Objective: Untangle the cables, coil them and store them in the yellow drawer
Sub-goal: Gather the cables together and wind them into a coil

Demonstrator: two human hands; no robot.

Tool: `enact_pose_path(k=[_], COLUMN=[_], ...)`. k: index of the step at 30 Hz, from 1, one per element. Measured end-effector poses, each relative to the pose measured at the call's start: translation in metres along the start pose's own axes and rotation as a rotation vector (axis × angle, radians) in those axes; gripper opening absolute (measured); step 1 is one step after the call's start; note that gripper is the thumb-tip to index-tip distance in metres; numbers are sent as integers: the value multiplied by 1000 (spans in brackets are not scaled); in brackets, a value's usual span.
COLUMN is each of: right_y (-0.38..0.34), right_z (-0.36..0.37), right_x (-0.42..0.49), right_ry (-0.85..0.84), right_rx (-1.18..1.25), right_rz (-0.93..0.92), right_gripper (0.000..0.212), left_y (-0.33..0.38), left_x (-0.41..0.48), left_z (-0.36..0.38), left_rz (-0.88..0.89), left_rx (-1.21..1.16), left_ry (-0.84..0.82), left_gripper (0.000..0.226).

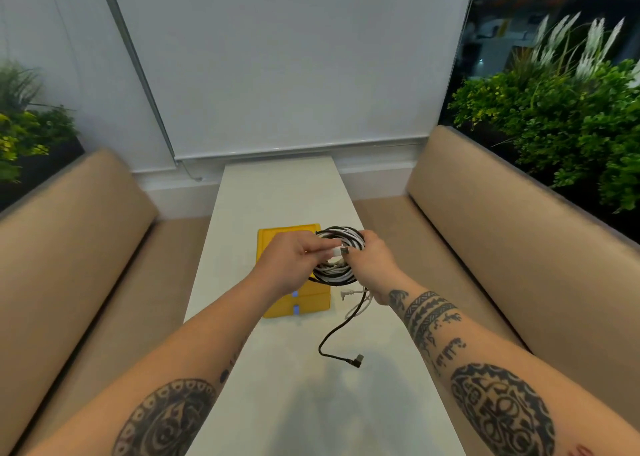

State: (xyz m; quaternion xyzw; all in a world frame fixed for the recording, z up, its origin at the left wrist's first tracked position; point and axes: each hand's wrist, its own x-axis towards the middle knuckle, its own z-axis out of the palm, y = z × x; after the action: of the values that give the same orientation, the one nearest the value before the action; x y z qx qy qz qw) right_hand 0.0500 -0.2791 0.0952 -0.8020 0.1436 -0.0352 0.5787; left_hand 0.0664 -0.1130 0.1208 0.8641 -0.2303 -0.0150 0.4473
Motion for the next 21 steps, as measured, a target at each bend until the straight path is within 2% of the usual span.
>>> enact_pose_path(k=[2,8,12,16,18,21], right_y=[-2,-1,-1,1,1,1], right_z=[0,5,7,9,10,12], right_x=[-3,-6,-8,-11,-13,-12], right_ry=[-3,16,10,7,-4,25], right_rx=[38,70,7,16,90,205], right_rz=[-19,-41,-88,-63,-21,30], right_gripper=[26,34,43,42,36,28], left_y=[-4,7,11,20,19,12], left_x=[0,11,15,17,15,8], left_z=[5,-3,-7,-7,-5,-1], left_rz=[25,31,32,73,94,134], left_rx=[154,298,554,831,964,962], left_ry=[22,172,64,-74,-137,-174], left_gripper=[21,17,19,19,27,47])
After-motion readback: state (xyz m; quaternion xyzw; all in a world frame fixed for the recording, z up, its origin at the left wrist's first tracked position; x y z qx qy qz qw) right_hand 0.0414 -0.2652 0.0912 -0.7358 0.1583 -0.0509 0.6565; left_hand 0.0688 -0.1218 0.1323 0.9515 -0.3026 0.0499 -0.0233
